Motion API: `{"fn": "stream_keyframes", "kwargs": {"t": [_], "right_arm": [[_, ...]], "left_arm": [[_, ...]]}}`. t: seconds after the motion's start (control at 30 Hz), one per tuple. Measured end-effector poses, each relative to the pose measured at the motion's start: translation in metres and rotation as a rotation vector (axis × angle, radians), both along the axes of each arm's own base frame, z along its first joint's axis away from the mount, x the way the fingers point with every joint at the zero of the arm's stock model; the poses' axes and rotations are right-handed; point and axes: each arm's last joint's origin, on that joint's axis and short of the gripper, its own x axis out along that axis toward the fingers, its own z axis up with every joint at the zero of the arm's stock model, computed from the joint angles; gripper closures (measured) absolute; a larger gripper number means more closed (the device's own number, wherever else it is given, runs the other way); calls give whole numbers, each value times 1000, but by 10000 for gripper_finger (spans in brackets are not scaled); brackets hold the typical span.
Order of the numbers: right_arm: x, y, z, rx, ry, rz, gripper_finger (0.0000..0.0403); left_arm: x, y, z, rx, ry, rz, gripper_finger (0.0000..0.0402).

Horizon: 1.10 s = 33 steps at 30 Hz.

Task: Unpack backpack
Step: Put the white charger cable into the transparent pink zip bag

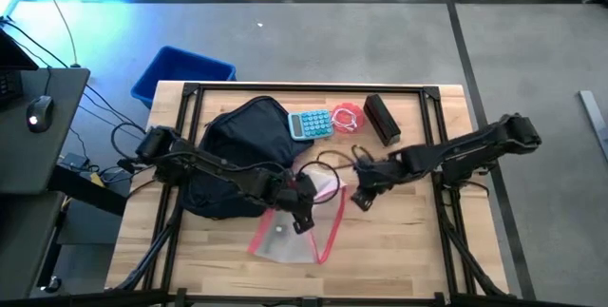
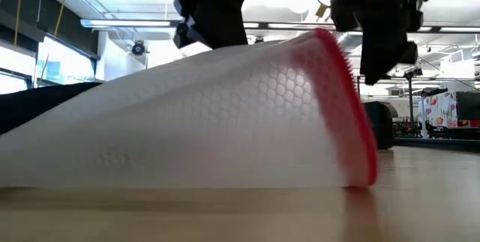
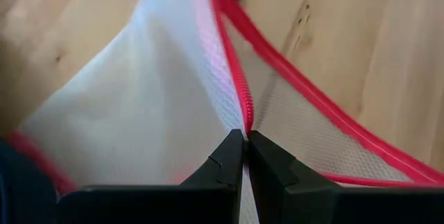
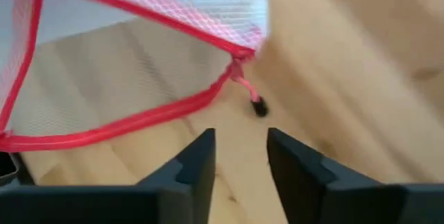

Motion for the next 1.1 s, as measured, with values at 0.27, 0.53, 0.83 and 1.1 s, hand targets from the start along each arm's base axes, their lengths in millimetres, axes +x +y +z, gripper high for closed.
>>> {"fn": "stream_keyframes", "kwargs": {"t": [0.27, 0.53, 0.83, 1.1], "right_arm": [[-1, -63, 26, -89, -135, -67, 224], [16, -125, 17, -283, -186, 12, 197], [32, -170, -35, -464, -7, 290, 194], [40, -208, -70, -465, -27, 265, 201]], "left_arm": [[4, 33, 4, 39, 48, -117, 402], [4, 51, 5, 40, 79, -172, 402], [5, 60, 8, 1, 59, -68, 402], [6, 65, 9, -110, 30, 149, 402]]}}
